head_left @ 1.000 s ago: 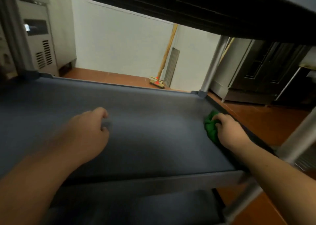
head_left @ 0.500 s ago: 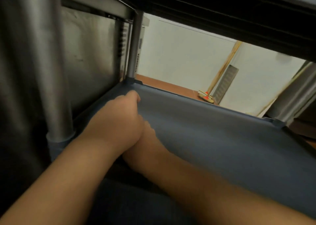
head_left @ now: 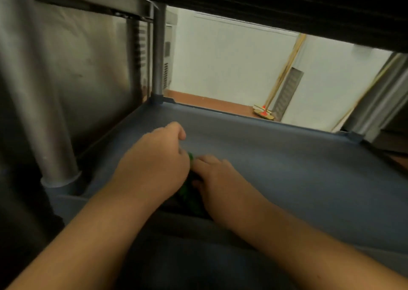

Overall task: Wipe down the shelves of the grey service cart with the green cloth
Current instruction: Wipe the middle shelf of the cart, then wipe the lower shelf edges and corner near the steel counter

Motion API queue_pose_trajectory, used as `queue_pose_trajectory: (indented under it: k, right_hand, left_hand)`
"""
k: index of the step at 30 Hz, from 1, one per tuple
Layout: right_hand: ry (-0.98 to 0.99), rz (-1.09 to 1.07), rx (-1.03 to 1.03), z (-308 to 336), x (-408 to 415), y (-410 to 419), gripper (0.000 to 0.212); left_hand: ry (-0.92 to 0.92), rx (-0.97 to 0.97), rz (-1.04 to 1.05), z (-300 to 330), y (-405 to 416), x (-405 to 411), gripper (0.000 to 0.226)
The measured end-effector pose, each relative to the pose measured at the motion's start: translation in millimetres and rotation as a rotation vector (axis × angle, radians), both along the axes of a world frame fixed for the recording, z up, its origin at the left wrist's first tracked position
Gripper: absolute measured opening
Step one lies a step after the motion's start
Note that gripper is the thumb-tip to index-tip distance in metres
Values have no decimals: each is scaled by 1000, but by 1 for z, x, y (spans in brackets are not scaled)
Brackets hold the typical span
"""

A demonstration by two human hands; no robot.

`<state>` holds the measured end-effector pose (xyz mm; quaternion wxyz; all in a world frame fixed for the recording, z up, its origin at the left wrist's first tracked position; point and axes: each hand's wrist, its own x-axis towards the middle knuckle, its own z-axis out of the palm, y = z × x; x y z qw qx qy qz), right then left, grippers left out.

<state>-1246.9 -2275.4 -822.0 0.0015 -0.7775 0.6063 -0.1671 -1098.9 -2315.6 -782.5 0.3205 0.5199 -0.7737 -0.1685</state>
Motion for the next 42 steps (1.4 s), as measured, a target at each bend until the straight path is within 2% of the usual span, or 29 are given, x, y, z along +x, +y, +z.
queue_pose_trajectory:
  k: [3, 6, 10, 16, 18, 20, 24, 28, 33, 35, 38, 42]
  right_hand:
    - [-20, -152, 48, 2, -91, 50, 31]
    - [3, -271, 22, 6, -175, 108, 31]
    - [12, -472, -14, 9, -282, 186, 27]
    - [50, -759, -14, 18, -384, 258, 27]
    - [86, -762, -12, 16, -392, 262, 27]
    - [115, -752, -3, 12, -394, 261, 27]
    - [49, -749, 35, 17, -389, 258, 28]
    - [-15, -805, 145, 27, -378, 251, 46]
    - [12, -837, -66, 9, -372, 243, 24]
    - [-11, -809, -253, 10, -360, 245, 22]
    - [-75, -682, -512, 29, -315, 249, 24]
    - [-135, -413, -502, 35, -232, 265, 22]
  left_hand:
    - [-25, -2, -66, -2, 17, -51, 20]
    - [-15, -6, -170, -6, 41, -105, 20]
    - [-102, -23, -298, -8, 75, -172, 24]
    - [-57, -65, -343, -43, 99, -241, 29]
    - [-68, -68, -342, -57, 94, -252, 38]
    - [-129, -87, -349, -61, 93, -257, 32]
    - [-211, 6, -314, -25, 111, -265, 23]
    - [-259, 26, -300, -24, 113, -255, 27]
    - [-112, -102, -316, -30, 119, -230, 29]
    - [-23, -176, -328, -30, 128, -219, 26]
    - [30, -154, -328, -30, 141, -199, 26]
    - [31, -148, -370, -33, 154, -170, 29]
